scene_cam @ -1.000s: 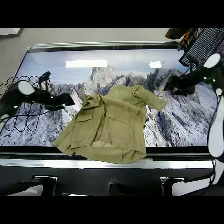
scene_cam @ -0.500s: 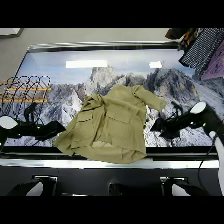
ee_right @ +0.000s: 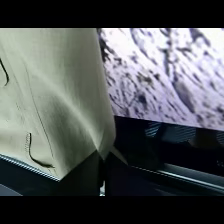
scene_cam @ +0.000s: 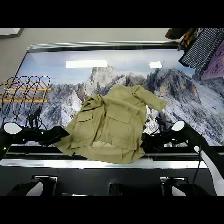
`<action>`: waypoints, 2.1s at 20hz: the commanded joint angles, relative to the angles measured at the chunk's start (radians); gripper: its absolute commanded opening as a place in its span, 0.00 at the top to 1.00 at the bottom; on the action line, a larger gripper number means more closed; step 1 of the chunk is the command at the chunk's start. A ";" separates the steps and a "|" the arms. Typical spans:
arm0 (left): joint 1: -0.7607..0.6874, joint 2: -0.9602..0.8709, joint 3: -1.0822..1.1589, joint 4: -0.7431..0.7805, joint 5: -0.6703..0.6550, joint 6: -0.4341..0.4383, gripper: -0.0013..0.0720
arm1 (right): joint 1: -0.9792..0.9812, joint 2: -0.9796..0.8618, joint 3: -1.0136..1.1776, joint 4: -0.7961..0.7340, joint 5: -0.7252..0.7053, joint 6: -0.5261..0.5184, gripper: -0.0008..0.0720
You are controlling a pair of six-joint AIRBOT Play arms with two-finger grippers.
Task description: Fold the clothes and pants, and hang the long-sleeved shirts on hangers.
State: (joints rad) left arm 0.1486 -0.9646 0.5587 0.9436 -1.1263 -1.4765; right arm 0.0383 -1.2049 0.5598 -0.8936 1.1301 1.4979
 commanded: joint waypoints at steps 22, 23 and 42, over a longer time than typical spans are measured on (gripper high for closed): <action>-0.230 -0.119 0.716 0.072 0.142 0.090 0.96 | 0.014 0.037 0.811 -0.070 -0.098 0.017 0.95; -0.230 -0.117 0.840 0.082 0.144 0.089 0.96 | 0.014 0.037 0.931 -0.123 -0.111 0.017 0.95; -0.230 0.169 1.319 0.185 -0.068 -0.133 0.96 | 0.014 0.433 1.503 -0.462 0.009 0.119 0.95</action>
State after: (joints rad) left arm -0.0818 -0.7887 1.8767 1.1183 -1.1358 -1.5730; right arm 0.0517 -0.7654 2.0590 -1.3258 1.1271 1.5890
